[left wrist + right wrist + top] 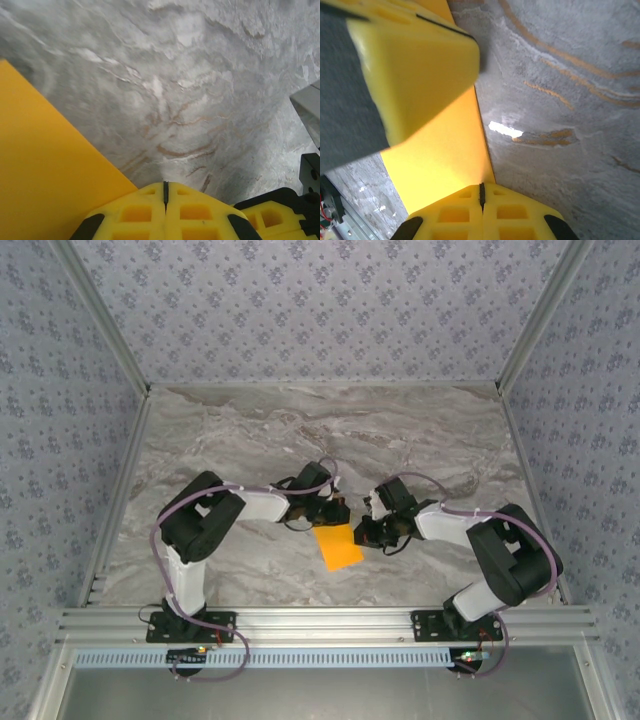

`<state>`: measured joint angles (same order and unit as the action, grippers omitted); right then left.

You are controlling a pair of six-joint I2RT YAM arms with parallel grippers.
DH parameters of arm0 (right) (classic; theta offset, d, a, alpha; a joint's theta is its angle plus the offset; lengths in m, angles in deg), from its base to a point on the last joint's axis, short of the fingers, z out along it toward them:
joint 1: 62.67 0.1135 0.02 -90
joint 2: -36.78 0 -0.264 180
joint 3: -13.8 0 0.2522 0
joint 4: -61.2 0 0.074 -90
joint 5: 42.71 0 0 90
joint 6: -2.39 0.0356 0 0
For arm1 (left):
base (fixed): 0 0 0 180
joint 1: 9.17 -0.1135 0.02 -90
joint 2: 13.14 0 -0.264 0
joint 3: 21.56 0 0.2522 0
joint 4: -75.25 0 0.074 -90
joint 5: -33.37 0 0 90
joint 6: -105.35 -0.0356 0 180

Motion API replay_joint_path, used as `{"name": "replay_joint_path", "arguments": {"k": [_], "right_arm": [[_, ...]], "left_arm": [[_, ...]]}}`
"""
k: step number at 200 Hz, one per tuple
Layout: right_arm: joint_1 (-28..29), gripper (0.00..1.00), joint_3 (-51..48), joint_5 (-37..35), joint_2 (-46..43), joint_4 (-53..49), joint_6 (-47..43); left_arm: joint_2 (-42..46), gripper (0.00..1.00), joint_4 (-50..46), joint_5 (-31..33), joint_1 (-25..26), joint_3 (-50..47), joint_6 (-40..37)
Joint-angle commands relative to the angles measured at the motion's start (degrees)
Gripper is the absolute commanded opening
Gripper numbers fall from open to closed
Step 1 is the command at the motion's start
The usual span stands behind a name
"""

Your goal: Fold a paper plane with a square sheet of paper (pick it up from the middle)

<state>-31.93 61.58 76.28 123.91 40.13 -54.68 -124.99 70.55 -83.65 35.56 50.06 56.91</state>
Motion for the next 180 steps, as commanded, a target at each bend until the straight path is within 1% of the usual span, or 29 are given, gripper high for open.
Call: {"name": "replay_joint_path", "arguments": {"k": [1, 31, 76, 106, 123, 151, 171, 180], "right_arm": [[0.0, 0.00, -2.8, -8.4, 3.2, -11.2, -1.5], [0.1, 0.00, -2.8, -8.4, 3.2, -11.7, -1.9], [0.6, 0.00, -3.1, -8.3, 2.8, -11.7, -1.7], [1.1, 0.00, -3.0, -7.9, 2.0, -11.4, -1.2], [1.3, 0.00, -2.7, -7.6, 1.2, -11.3, -0.9], [1.8, 0.00, -2.7, -7.3, 0.7, -11.6, -0.8], [2.0, 0.00, -2.8, -7.4, 1.0, -11.2, -0.6], [2.0, 0.00, -2.8, -7.4, 1.1, -11.1, -0.5]], "left_arm": [[-1.8, 0.00, -3.9, 8.4, -4.5, 1.2, -2.4], [-3.4, 0.00, -6.2, 8.7, -6.3, 3.5, -5.0], [-5.1, 0.00, -7.3, 8.5, -10.5, 5.3, -7.2], [-4.7, 0.00, -9.2, 8.0, -12.1, 8.3, -8.6], [-2.8, 0.00, -10.2, 6.6, -12.1, 9.6, -9.3], [1.5, 0.00, -9.0, 2.4, -11.3, 8.9, -9.1], [3.3, 0.00, -6.9, 0.1, -8.6, 7.5, -7.8], [3.6, 0.00, -5.8, 0.1, -7.1, 6.8, -7.2]]}}
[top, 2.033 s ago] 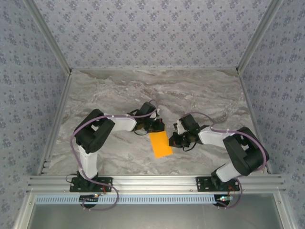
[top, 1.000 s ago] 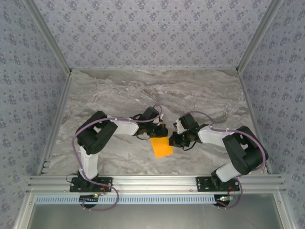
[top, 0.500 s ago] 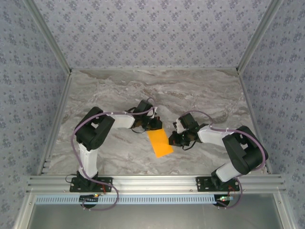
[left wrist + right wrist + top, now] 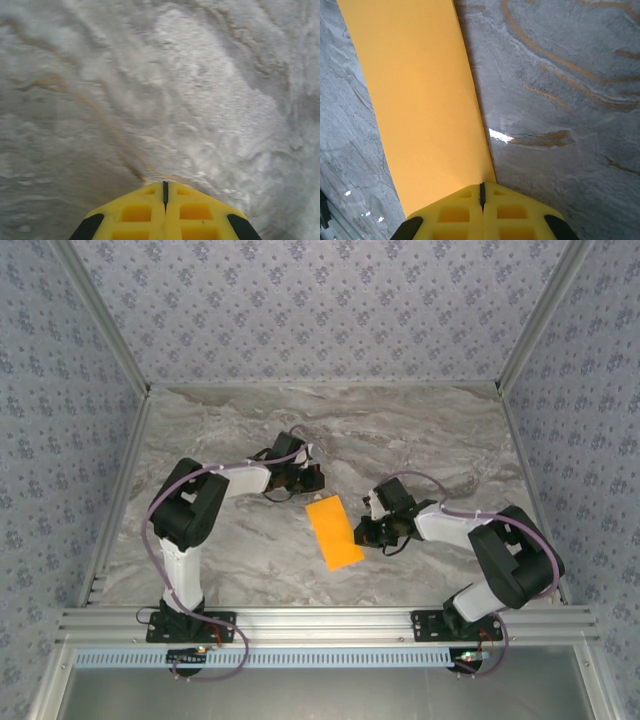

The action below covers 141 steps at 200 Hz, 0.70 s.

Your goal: Fold a paper plane with a square sheet of paper (pick it up from the middle)

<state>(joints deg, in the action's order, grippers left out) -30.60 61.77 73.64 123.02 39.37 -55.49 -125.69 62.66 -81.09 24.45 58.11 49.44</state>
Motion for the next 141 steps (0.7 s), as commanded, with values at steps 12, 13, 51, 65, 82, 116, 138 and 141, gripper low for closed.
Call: {"name": "replay_joint_path", "arguments": {"k": [12, 13, 51, 65, 82, 116, 138, 141], "right_arm": [[0.8, 0.00, -3.2, -4.8, 2.1, -10.2, 0.4], [0.8, 0.00, -3.2, -4.8, 2.1, -10.2, 0.4], [1.0, 0.00, -3.3, -4.8, 2.6, -9.9, 0.6], [1.1, 0.00, -3.3, -4.8, 2.6, -9.9, 0.5], [1.1, 0.00, -3.4, -4.9, 2.6, -9.9, 0.6], [1.1, 0.00, -4.0, -4.9, 2.8, -9.6, 0.7], [1.2, 0.00, -4.2, -4.9, 2.8, -9.7, 0.7], [1.2, 0.00, -4.2, -5.0, 2.9, -9.8, 0.6]], "left_arm": [[4.3, 0.00, 2.9, -1.8, 6.0, -1.9, 0.6], [4.3, 0.00, 2.9, -1.7, 6.1, -1.9, 0.6], [0.4, 0.00, 3.8, -1.5, 9.2, -1.3, 2.0], [-1.2, 0.00, 3.6, -1.7, 10.0, -0.9, 2.0], [-2.6, 0.00, 3.1, -1.6, 10.3, -0.6, 1.8], [-3.9, 0.00, 1.7, 1.4, 10.1, -0.3, 0.9], [-4.6, 0.00, 1.3, 3.9, 9.2, -0.5, 0.9], [-4.6, 0.00, 1.2, 4.3, 9.0, -0.5, 1.0]]}}
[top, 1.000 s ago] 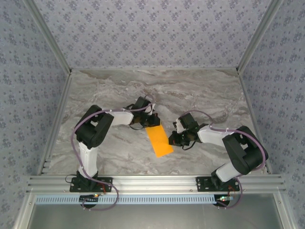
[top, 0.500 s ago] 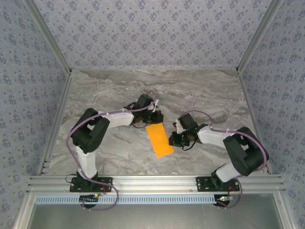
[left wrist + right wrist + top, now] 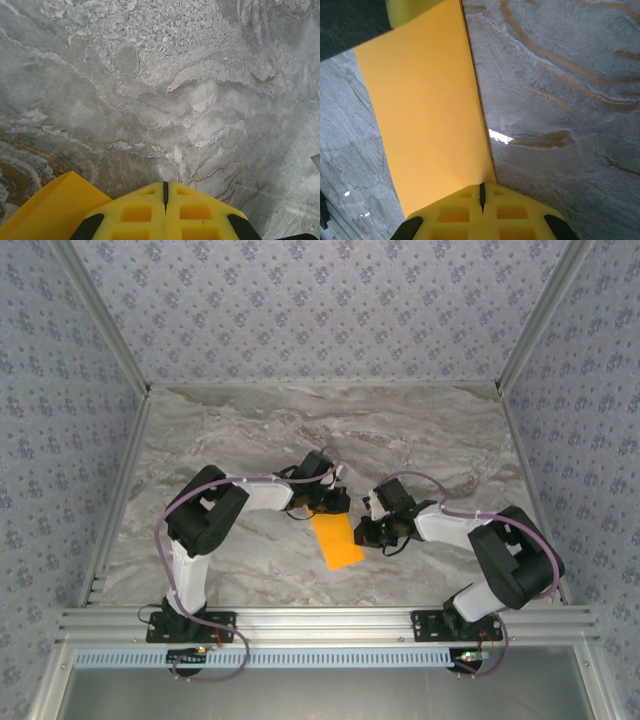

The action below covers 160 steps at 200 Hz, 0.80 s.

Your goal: Fold a paper plane with a square sheet of paper (pick it up from the middle)

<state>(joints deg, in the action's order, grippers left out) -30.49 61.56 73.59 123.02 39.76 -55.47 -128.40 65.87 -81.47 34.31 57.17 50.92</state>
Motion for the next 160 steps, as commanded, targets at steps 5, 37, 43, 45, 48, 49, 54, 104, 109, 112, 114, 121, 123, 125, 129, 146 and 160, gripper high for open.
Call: {"name": "replay_joint_path", "arguments": {"k": [5, 37, 43, 45, 48, 49, 54, 104, 109, 112, 114, 121, 123, 125, 129, 146, 160], "right_arm": [[1.1, 0.00, -4.0, -5.0, 2.8, -10.3, 0.5], [1.1, 0.00, -4.3, -5.4, 2.9, -10.6, 0.4], [1.0, 0.00, -4.3, -5.3, 2.8, -10.5, 0.4], [1.0, 0.00, -4.3, -5.3, 2.8, -10.5, 0.4], [1.1, 0.00, -4.3, -5.3, 2.8, -10.5, 0.3], [1.1, 0.00, -4.3, -5.3, 2.8, -10.5, 0.3], [1.1, 0.00, -4.3, -5.2, 2.8, -10.4, 0.5], [3.1, 0.00, -3.8, -1.8, 2.3, -6.0, 4.8], [3.7, 0.00, -3.5, -1.6, 2.2, -5.0, 6.2], [4.3, 0.00, -3.3, -1.5, 2.1, -4.5, 7.0], [4.6, 0.00, -3.1, -1.4, 2.2, -4.2, 7.6], [5.8, 0.00, -2.3, -1.5, 2.3, -3.0, 9.6], [6.2, 0.00, -2.1, -1.5, 2.3, -2.7, 10.2], [6.6, 0.00, -1.7, -1.7, 2.3, -2.5, 10.9], [7.6, 0.00, -1.2, -2.1, 2.3, -1.7, 12.1], [10.8, 0.00, 1.1, -4.2, 2.8, 2.0, 18.1], [12.8, 0.00, 3.3, -4.4, 4.3, 5.7, 21.3]], "left_arm": [[-1.9, 0.00, -1.9, 5.2, -1.3, 0.4, -0.5], [-1.8, 0.00, -1.7, 6.8, -5.0, 0.2, -1.2], [-1.8, 0.00, -1.8, 6.8, -6.0, 0.5, -1.5], [-1.9, 0.00, -1.9, 6.8, -6.2, 0.6, -1.7], [-1.9, 0.00, -2.0, 6.8, -6.6, 0.7, -1.8], [-1.9, 0.00, -2.0, 6.8, -6.8, 0.7, -1.8], [-2.0, 0.00, -2.0, 6.8, -7.4, 1.0, -2.0], [-0.4, 0.00, -5.9, 5.9, -12.0, 4.9, -4.8], [0.5, 0.00, -6.5, 6.0, -12.1, 5.2, -5.0], [1.0, 0.00, -6.8, 6.1, -12.3, 5.4, -5.0], [1.4, 0.00, -7.1, 6.2, -12.3, 5.4, -5.0], [2.7, 0.00, -7.9, 6.5, -12.5, 5.6, -5.0], [3.2, 0.00, -8.2, 6.7, -12.6, 5.7, -5.0], [3.6, 0.00, -8.4, 6.8, -12.6, 5.8, -5.0], [4.5, 0.00, -8.8, 7.0, -12.6, 5.6, -4.9], [8.2, 0.00, -10.4, 8.3, -12.7, 4.8, -4.3], [11.4, 0.00, -11.9, 10.2, -12.7, 3.0, -3.2]]}}
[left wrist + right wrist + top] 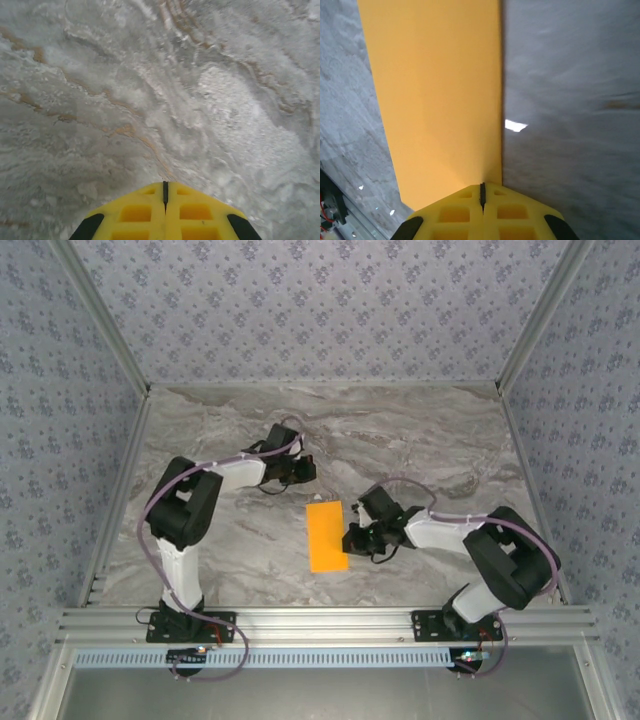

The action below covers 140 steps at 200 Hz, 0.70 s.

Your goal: Fold a paper plane with a square sheet of paper (pick it up from the middle)

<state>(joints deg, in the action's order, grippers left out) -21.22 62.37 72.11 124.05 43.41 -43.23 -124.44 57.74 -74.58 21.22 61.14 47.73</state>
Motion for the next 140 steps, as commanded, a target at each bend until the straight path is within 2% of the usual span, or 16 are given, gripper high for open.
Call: {"name": "replay_joint_path", "arguments": {"k": [1, 30, 49, 58, 78, 94, 119, 140], "right_arm": [[3.6, 0.00, 2.7, -2.9, 3.4, 2.2, 9.2], [4.4, 0.00, 7.4, -5.0, 5.0, 1.7, 7.5], [4.1, 0.00, 9.8, -7.0, 5.1, -1.6, 4.6], [4.1, 0.00, 10.7, -7.8, 5.4, -3.0, 3.6], [3.8, 0.00, 11.7, -11.0, 5.9, -4.5, 2.0], [3.0, 0.06, 13.0, -13.2, 7.7, -5.4, 1.2], [2.3, 0.16, 16.2, -14.2, 11.3, -6.2, -0.2], [1.7, 0.20, 18.6, -15.9, 14.2, -7.5, -1.0]], "left_arm": [[7.7, 0.00, -3.9, 3.5, 0.4, -1.2, 0.1], [14.7, 0.02, -6.9, 7.2, 0.2, -7.2, 3.1], [19.4, 0.11, -8.6, 7.9, -0.7, -12.1, 5.7], [21.5, 0.16, -9.5, 8.0, -1.2, -14.3, 6.9], [26.7, 0.34, -10.5, 8.4, -2.1, -19.5, 9.6], [30.0, 0.47, -11.7, 8.8, -2.2, -22.4, 11.4], [33.6, 0.62, -14.1, 9.1, -2.4, -25.0, 12.9], [35.7, 0.73, -15.9, 9.3, -2.3, -26.1, 13.2]]}}
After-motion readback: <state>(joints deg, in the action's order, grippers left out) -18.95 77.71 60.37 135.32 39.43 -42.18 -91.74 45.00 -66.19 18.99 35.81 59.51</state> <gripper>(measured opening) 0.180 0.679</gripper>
